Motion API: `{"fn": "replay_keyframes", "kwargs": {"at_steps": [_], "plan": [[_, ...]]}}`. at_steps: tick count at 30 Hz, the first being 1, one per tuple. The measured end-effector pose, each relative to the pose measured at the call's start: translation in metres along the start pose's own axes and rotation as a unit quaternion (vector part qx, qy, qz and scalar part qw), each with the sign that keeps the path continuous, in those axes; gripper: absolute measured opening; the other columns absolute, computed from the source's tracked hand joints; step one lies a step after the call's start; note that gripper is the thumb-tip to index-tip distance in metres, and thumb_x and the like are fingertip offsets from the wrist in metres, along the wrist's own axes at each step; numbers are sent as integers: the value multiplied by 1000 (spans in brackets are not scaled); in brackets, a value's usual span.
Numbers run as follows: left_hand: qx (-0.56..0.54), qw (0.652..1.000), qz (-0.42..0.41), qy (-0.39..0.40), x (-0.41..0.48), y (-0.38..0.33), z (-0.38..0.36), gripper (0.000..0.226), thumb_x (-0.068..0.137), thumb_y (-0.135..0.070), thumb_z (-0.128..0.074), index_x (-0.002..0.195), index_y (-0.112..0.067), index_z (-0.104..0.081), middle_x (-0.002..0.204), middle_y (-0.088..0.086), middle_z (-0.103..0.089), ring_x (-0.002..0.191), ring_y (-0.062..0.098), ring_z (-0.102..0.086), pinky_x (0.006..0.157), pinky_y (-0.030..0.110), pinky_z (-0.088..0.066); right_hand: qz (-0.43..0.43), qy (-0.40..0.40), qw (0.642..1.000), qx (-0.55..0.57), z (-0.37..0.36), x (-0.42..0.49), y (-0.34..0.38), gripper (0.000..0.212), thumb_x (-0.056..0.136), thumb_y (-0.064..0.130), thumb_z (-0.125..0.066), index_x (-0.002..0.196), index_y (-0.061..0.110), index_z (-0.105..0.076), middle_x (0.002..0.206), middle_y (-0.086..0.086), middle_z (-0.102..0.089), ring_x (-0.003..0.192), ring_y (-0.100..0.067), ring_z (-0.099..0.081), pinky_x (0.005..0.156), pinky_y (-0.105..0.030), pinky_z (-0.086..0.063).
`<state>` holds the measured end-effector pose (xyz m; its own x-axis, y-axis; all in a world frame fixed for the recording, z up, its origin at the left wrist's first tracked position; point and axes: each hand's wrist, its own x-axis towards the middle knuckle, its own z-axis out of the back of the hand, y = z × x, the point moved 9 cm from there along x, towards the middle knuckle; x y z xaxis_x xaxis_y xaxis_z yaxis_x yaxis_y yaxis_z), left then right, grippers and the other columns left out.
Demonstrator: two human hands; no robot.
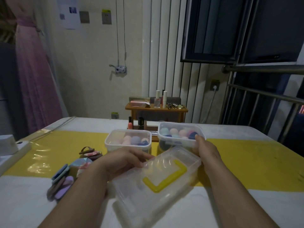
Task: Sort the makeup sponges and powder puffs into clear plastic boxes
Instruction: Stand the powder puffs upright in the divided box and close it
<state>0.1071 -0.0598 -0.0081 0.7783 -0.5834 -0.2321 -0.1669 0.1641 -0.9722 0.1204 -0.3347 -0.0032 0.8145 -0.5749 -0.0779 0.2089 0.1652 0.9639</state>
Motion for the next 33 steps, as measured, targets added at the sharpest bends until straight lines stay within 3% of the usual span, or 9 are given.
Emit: {"fn": "replay_keyframes", "kwargs": {"at_steps": [3,9,16,22,27,30,33], "plan": [[-13,1000,0,11,1,3,0,54,64,5,-61,115,-4,-73,120,22,-69,106,31,-67,85,33,-56,-9,24,1000,9,-7,0,-3,45,92,47,-52,112,9,-65,99,-16,-69,86,-34,-66,67,-35,-51],[6,1000,-15,16,3,5,11,63,51,-9,-73,114,-4,-74,124,24,-66,118,38,-60,99,41,-50,-10,45,999,25,-8,-1,-8,36,94,38,-54,95,5,-69,68,-13,-65,57,-25,-58,52,-28,-47],[-15,1000,-14,14,4,8,12,55,59,3,-59,111,-1,-74,122,27,-65,111,36,-64,88,35,-56,-13,21,1000,7,-11,-3,-16,41,88,46,-64,77,9,-76,73,-12,-74,76,-32,-71,81,-47,-59],[3,1000,-28,-9,6,5,15,54,58,1,-58,109,-3,-76,118,26,-68,106,32,-66,84,30,-57,-13,6,1000,15,-6,-9,-13,36,89,43,-61,79,11,-72,77,-13,-71,75,-32,-67,78,-45,-57],[40,997,-50,-46,1,-1,17,47,57,-3,-59,99,-10,-78,108,15,-74,96,18,-70,77,21,-55,114,-65,991,-6,22,-27,22,26,92,24,-61,82,2,-66,89,-17,-67,77,-29,-57,77,-46,-52],[51,996,-44,-55,-4,0,16,45,56,-4,-61,97,-12,-80,107,16,-74,96,22,-70,77,24,-56,188,18,980,-56,11,-45,38,22,90,22,-63,79,3,-68,83,-13,-67,77,-26,-57,65,-36,-44],[69,995,-39,-64,-10,-2,14,39,61,-6,-66,96,-15,-81,102,12,-76,95,21,-71,78,26,-56,206,154,957,-132,-15,-60,30,11,83,22,-74,92,14,-73,90,-5,-69,85,-16,-62,71,-31,-47]]}}
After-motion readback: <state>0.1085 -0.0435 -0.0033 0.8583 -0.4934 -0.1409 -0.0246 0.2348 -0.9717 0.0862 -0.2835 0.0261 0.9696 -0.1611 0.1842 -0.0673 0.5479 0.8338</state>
